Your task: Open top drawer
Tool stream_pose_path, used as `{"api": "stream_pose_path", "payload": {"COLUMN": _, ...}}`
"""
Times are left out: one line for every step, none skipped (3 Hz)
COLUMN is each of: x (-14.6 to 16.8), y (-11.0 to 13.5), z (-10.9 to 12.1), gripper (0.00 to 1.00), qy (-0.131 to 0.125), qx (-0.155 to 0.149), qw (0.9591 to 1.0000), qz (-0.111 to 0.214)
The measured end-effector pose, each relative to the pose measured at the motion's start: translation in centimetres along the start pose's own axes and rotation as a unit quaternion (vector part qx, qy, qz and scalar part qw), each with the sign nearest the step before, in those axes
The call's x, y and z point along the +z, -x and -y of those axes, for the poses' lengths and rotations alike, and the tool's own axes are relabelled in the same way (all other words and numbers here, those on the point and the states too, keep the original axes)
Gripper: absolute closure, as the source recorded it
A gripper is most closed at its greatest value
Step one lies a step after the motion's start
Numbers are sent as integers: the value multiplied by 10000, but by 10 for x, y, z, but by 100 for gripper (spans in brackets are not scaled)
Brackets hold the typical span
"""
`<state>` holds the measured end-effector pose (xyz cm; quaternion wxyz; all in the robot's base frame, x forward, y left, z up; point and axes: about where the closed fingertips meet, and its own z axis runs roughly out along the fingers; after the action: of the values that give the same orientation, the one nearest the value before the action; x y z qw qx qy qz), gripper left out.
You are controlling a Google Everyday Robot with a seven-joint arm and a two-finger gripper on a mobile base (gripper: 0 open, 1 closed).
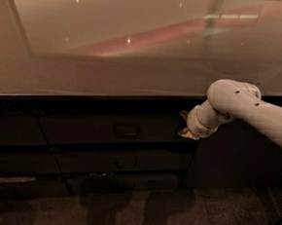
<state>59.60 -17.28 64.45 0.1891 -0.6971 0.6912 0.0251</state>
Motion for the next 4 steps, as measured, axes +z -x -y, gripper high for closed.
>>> {"api": "stream_pose_path", "payload": {"x": -1, "y": 0, "z": 1, "gripper": 100, "qy": 0, "qx": 0, "qw": 10000, "qz": 0}}
{"api": "stream_pose_path", "payload": {"x": -3, "y": 0, "z": 4, "gripper": 100, "qy": 0, "qx": 0, "qw": 10000, "qz": 0}}
{"api": "stream_pose_path", "payload": {"x": -4, "y": 0, "z": 6, "gripper": 100, "qy": 0, "qx": 0, "qw": 10000, "qz": 0}}
{"api": "stream_pose_path", "payload": {"x": -5, "y": 0, "z": 8, "gripper": 100, "qy": 0, "qx": 0, "qw": 10000, "qz": 0}}
